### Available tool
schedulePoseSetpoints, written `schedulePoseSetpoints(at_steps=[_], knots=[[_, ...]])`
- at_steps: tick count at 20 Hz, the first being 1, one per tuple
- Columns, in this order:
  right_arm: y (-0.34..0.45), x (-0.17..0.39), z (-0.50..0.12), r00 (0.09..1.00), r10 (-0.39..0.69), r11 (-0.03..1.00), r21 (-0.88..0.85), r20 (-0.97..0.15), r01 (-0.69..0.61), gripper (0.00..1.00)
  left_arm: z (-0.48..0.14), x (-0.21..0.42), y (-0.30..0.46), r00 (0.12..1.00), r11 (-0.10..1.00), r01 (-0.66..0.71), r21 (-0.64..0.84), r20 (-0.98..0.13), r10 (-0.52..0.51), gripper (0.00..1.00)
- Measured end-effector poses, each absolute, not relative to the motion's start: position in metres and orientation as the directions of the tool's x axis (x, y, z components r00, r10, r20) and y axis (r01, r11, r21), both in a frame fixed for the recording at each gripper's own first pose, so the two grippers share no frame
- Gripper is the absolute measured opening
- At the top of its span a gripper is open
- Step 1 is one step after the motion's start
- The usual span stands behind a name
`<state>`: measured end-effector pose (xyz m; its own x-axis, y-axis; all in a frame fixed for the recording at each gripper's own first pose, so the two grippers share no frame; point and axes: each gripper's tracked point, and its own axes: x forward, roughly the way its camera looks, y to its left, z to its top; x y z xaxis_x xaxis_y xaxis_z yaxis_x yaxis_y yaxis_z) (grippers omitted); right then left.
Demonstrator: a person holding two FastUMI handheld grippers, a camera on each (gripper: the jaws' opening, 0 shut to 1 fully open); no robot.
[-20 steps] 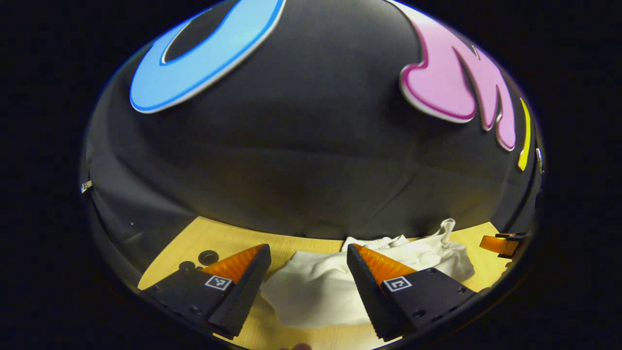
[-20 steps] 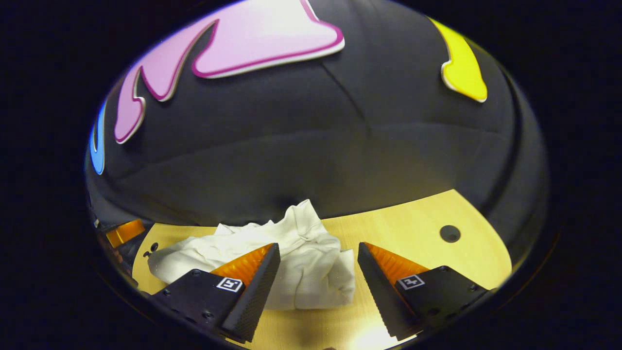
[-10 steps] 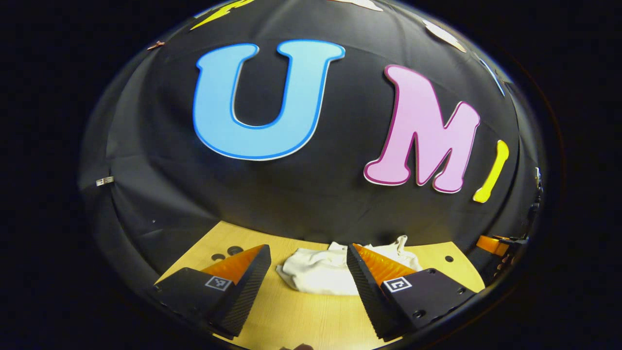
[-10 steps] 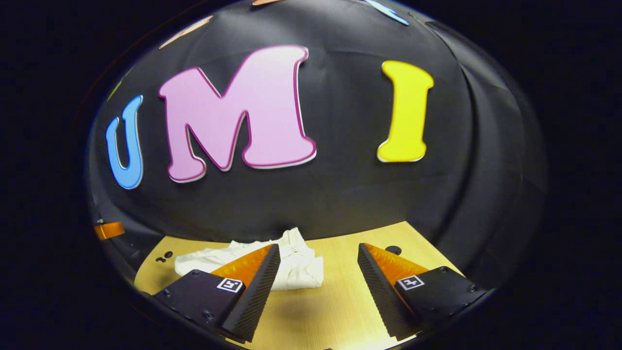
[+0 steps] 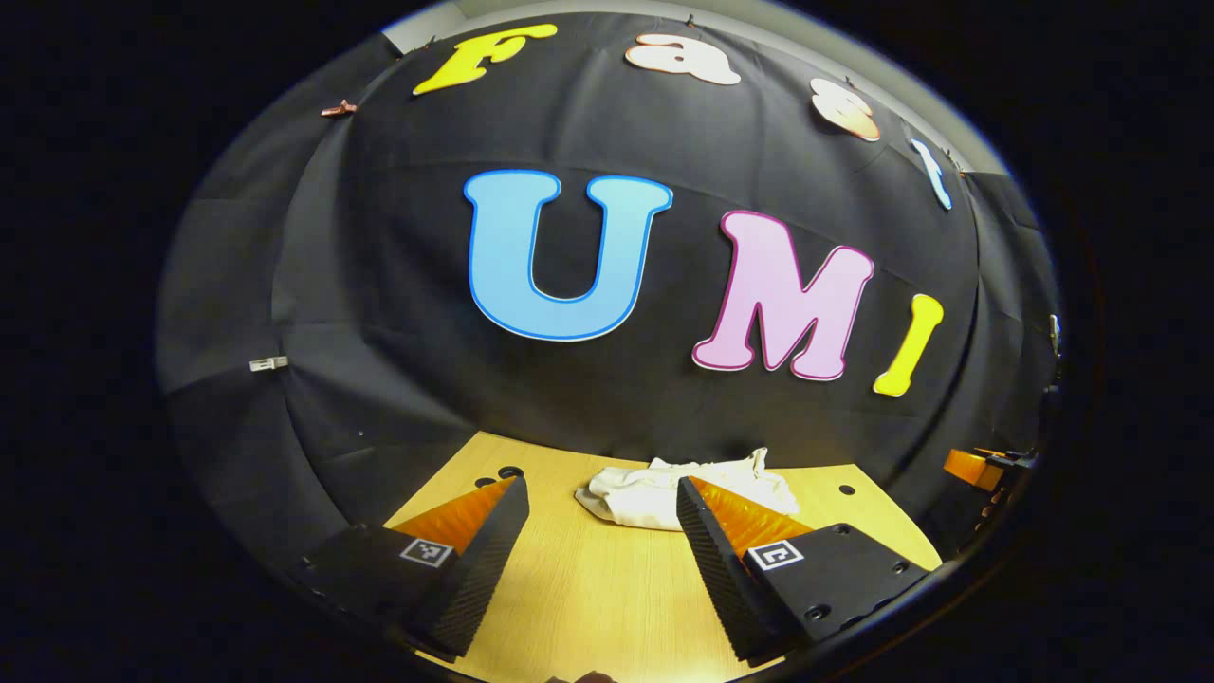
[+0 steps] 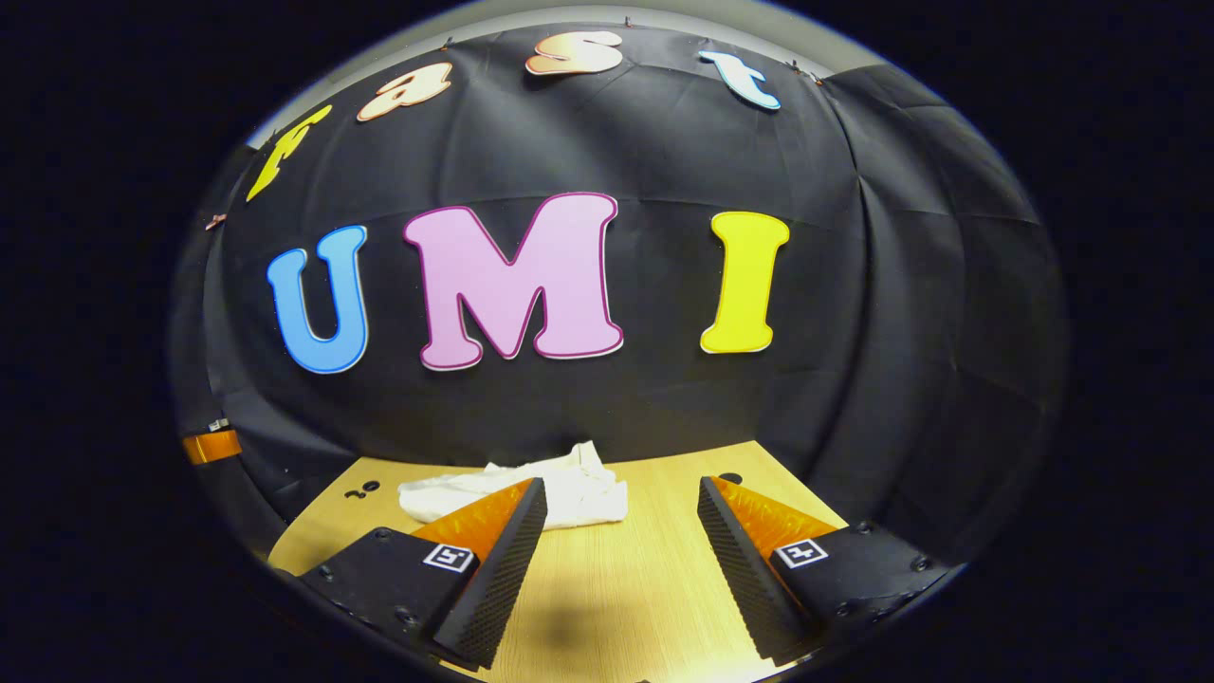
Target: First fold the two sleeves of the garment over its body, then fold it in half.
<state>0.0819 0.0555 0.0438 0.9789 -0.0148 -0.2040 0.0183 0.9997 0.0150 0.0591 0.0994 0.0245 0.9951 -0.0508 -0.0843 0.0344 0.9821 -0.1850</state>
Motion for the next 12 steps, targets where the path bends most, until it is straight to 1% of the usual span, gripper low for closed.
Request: schedulePoseSetpoints(at_steps=[4, 8, 12], knots=[[0.07, 0.029, 0.032, 0.972, 0.014, 0.999, 0.035, -0.236, -0.006, 0.98, 0.001, 0.014, 0.092, 0.992, 0.984, 0.082, -0.157, -0.087, -0.096, 0.97], [0.078, -0.019, 0.02, 0.971, 0.038, 0.999, 0.029, -0.237, -0.032, 0.98, -0.032, -0.042, 0.083, 0.988, 0.983, 0.118, -0.142, -0.087, -0.131, 0.97], [0.089, -0.062, -0.015, 0.957, 0.063, 0.998, 0.02, -0.285, -0.06, 0.98, -0.064, -0.085, 0.081, 0.988, 0.98, 0.097, -0.173, -0.101, -0.116, 0.97]])
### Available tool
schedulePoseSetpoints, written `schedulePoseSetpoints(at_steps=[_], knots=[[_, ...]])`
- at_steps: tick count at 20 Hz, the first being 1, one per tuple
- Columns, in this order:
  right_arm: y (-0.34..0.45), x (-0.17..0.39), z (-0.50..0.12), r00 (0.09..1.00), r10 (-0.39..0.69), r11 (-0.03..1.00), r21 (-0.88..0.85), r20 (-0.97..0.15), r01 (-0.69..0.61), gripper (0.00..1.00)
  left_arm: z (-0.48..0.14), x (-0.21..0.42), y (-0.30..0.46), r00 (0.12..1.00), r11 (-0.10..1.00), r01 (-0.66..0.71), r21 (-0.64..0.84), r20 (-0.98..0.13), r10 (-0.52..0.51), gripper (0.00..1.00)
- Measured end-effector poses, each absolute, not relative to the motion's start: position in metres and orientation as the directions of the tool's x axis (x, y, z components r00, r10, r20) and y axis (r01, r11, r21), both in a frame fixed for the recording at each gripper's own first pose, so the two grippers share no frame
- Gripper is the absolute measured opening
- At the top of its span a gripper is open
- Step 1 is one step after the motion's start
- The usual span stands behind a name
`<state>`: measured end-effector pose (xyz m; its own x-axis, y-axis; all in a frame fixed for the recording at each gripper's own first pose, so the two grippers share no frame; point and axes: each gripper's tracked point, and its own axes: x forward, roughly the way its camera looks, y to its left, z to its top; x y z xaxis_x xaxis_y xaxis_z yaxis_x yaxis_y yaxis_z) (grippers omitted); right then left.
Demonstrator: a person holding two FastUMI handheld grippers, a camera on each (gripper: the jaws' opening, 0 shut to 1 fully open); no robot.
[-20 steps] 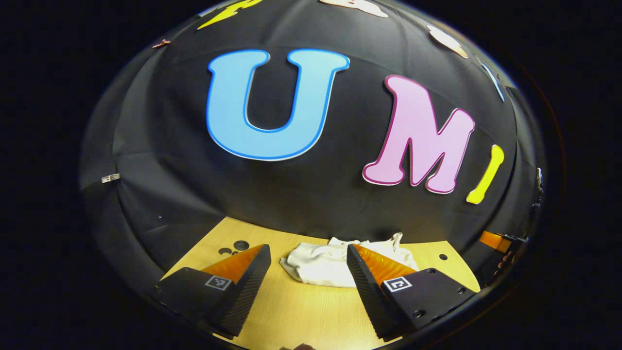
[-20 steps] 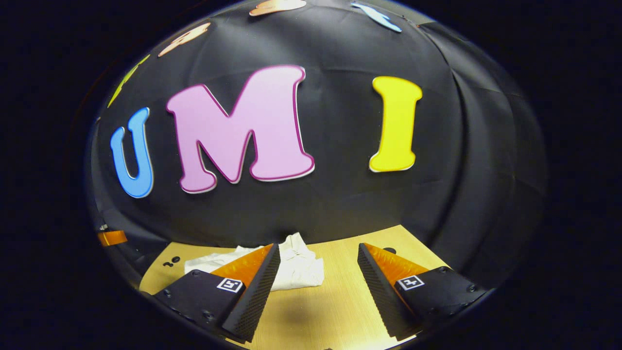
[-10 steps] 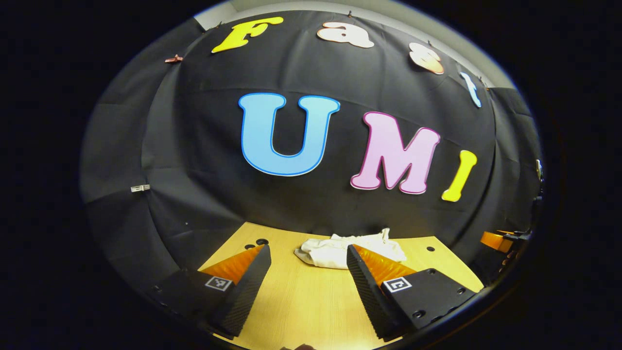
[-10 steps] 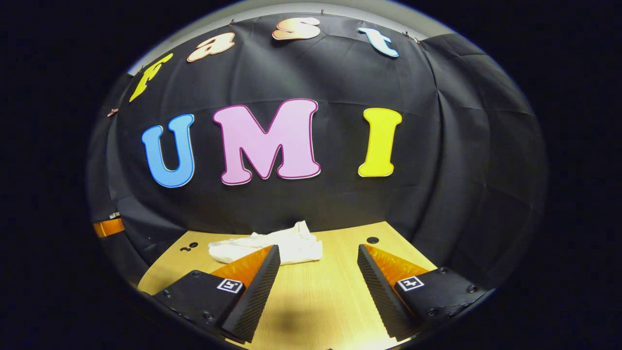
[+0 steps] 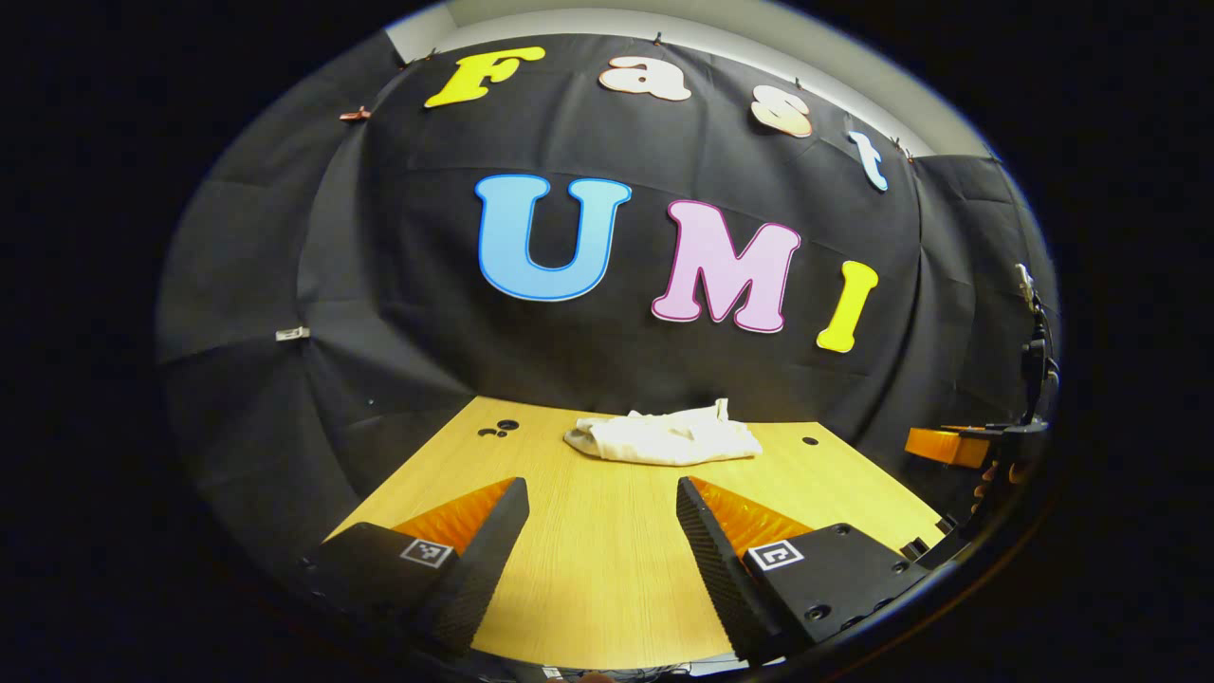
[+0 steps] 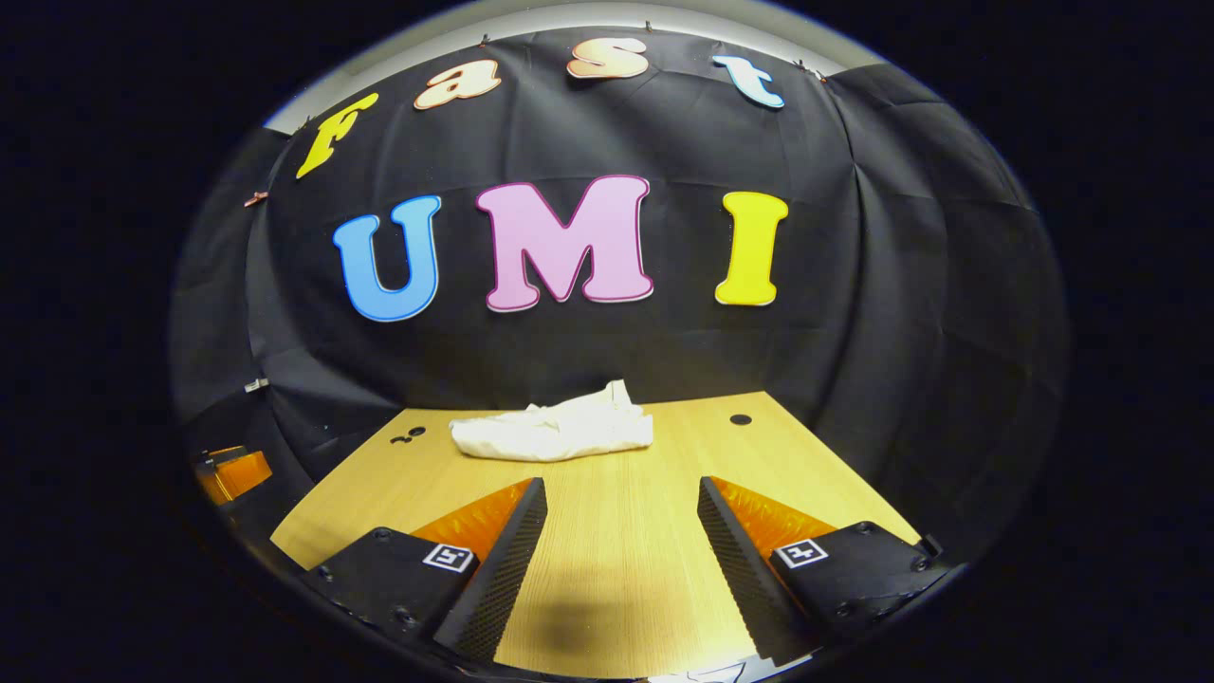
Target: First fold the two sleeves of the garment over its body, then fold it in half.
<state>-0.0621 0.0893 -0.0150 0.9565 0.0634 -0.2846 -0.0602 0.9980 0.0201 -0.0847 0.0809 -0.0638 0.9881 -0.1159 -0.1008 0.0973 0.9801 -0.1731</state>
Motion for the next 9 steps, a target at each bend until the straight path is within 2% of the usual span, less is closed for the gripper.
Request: schedulePoseSetpoints(at_steps=[9], knots=[[0.094, -0.099, -0.066, 0.915, 0.08, 0.997, 0.022, -0.396, -0.078, 0.98, -0.104, -0.113, 0.07, 0.982, 0.984, 0.101, -0.144, -0.144, -0.121, 0.97]])
